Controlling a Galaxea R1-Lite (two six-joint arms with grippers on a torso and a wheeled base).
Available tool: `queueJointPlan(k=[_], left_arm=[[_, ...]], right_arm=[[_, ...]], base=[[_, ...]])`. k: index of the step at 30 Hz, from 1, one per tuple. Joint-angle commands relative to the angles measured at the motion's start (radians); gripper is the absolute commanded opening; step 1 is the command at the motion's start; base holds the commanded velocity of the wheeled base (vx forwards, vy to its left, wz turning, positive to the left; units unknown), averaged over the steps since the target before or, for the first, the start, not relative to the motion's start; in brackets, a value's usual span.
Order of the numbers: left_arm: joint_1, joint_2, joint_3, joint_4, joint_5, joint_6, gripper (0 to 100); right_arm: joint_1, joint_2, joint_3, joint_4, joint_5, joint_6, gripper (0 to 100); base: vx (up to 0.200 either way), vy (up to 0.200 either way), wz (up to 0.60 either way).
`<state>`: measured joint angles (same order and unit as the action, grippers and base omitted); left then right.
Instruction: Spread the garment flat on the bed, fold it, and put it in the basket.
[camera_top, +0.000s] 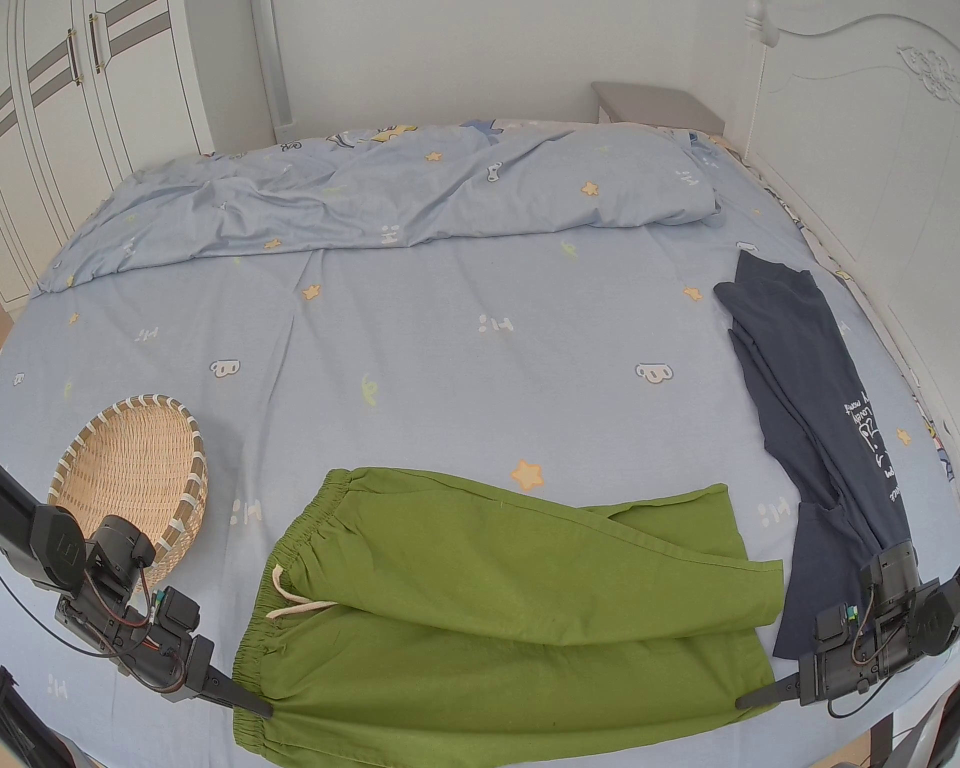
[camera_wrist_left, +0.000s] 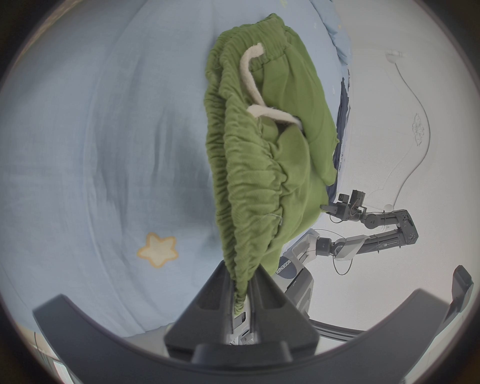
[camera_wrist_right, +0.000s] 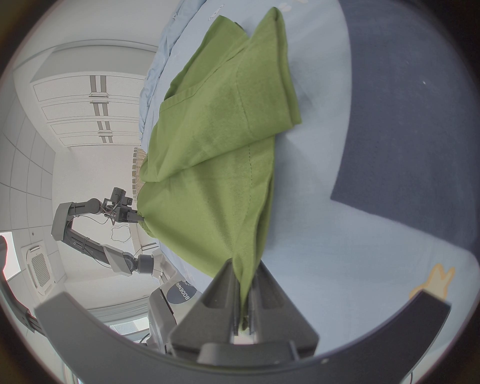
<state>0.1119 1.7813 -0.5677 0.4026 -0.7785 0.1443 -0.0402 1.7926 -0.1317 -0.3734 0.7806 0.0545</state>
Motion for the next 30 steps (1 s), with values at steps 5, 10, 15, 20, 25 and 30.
queueJointPlan(k=[5,10,15,20,25,30], left_arm=[[0.026,-0.011,0.029,0.002,0.035,0.0,0],[0.04,-0.013,0.038,0.01,0.039,0.0,0],[0.041,-0.011,0.046,0.005,0.039,0.0,0],[0.041,-0.011,0.052,0.002,0.041,0.0,0],[0.035,-0.013,0.063,0.002,0.071,0.008,100],[0.034,-0.013,0.065,-0.001,0.099,0.011,100]], right_arm=[[-0.012,0.001,0.05,-0.05,-0.004,-0.001,0],[-0.004,0.001,0.06,-0.052,-0.004,-0.001,0],[-0.004,0.001,0.066,-0.052,-0.004,-0.001,0],[-0.003,0.001,0.07,-0.052,-0.006,-0.002,0],[-0.001,0.005,0.069,-0.052,-0.006,-0.01,0],[-0.003,0.004,0.07,-0.052,-0.006,-0.01,100]], base=[[0.0,0.0,0.0],[0.0,0.0,0.0],[0.0,0.0,0.0],[0.0,0.0,0.0],[0.0,0.0,0.0],[0.0,0.0,0.0]])
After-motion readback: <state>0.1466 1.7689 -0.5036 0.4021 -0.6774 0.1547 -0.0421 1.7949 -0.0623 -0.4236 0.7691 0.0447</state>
